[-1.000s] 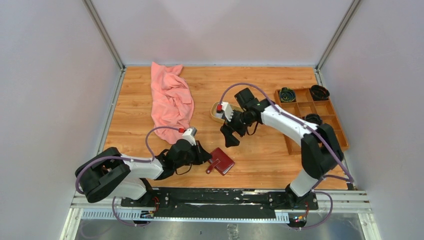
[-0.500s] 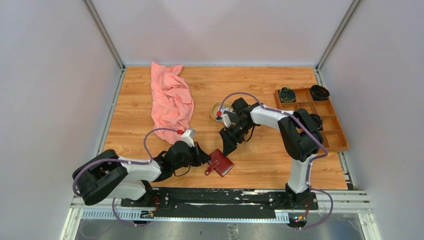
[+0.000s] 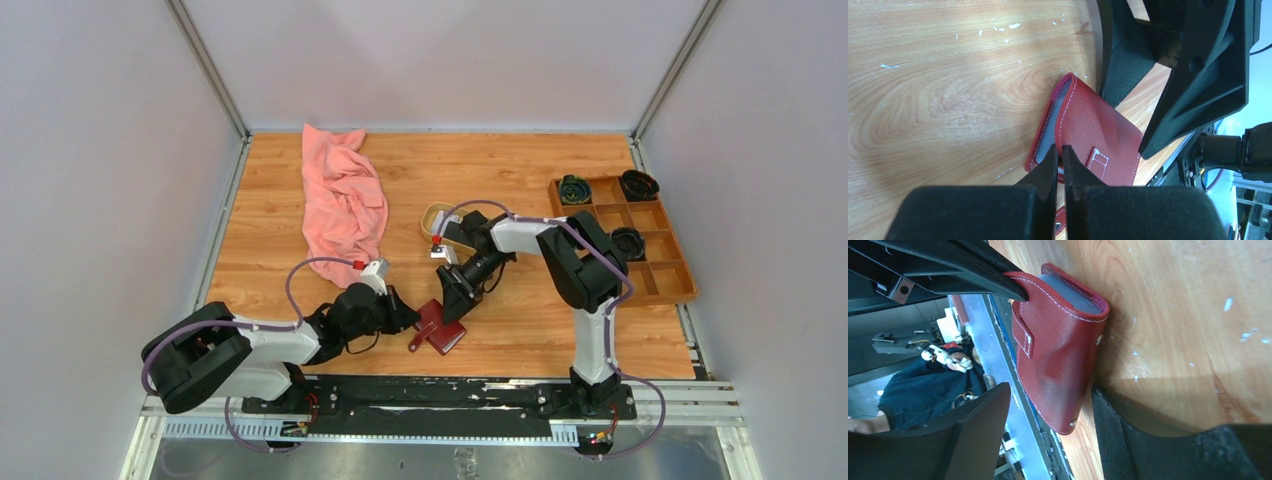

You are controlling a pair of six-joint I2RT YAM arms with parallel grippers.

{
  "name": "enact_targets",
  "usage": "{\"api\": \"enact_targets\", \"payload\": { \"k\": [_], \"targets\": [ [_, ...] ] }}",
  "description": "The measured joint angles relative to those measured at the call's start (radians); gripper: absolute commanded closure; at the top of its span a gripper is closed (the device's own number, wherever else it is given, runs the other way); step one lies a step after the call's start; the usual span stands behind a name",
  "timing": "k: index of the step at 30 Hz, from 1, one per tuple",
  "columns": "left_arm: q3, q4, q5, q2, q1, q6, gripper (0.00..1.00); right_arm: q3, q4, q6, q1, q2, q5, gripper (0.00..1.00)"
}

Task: Put the credit cards into the card holder
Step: Turn over the card holder at the center of the board.

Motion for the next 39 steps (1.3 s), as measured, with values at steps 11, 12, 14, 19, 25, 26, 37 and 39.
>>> {"api": "enact_targets", "payload": {
  "k": [11,12,14,19,25,26,37,39],
  "targets": [
    [-0.004,-0.010,0.004,-0.012,0.000,0.000,1.00,0.000,-0.013,0.083,0.034,0.068,-0.016,0.76],
    [-0.005,-0.011,0.005,-0.014,0.000,0.000,1.00,0.001,-0.015,0.089,0.034,0.076,-0.022,0.80],
    [-0.006,-0.015,0.008,-0.021,-0.001,0.000,1.00,0.001,-0.023,0.093,0.034,0.084,-0.047,0.88],
    [-0.024,-0.038,0.006,-0.073,-0.001,-0.002,0.71,0.002,-0.015,0.087,0.039,0.083,-0.060,0.95],
    [-0.080,-0.102,-0.007,-0.259,-0.003,0.001,0.37,0.003,-0.013,0.058,0.040,0.046,-0.045,0.98],
    [-0.082,-0.117,-0.008,-0.299,-0.003,0.000,0.36,0.003,-0.013,0.050,0.040,0.030,-0.033,0.99],
    [-0.050,-0.412,-0.050,-0.737,0.002,0.111,0.28,0.010,0.003,-0.053,0.002,-0.257,0.240,1.00],
    [-0.023,-0.497,-0.069,-0.791,0.002,0.137,0.27,0.021,-0.007,-0.078,-0.011,-0.309,0.307,1.00]
  ]
}}
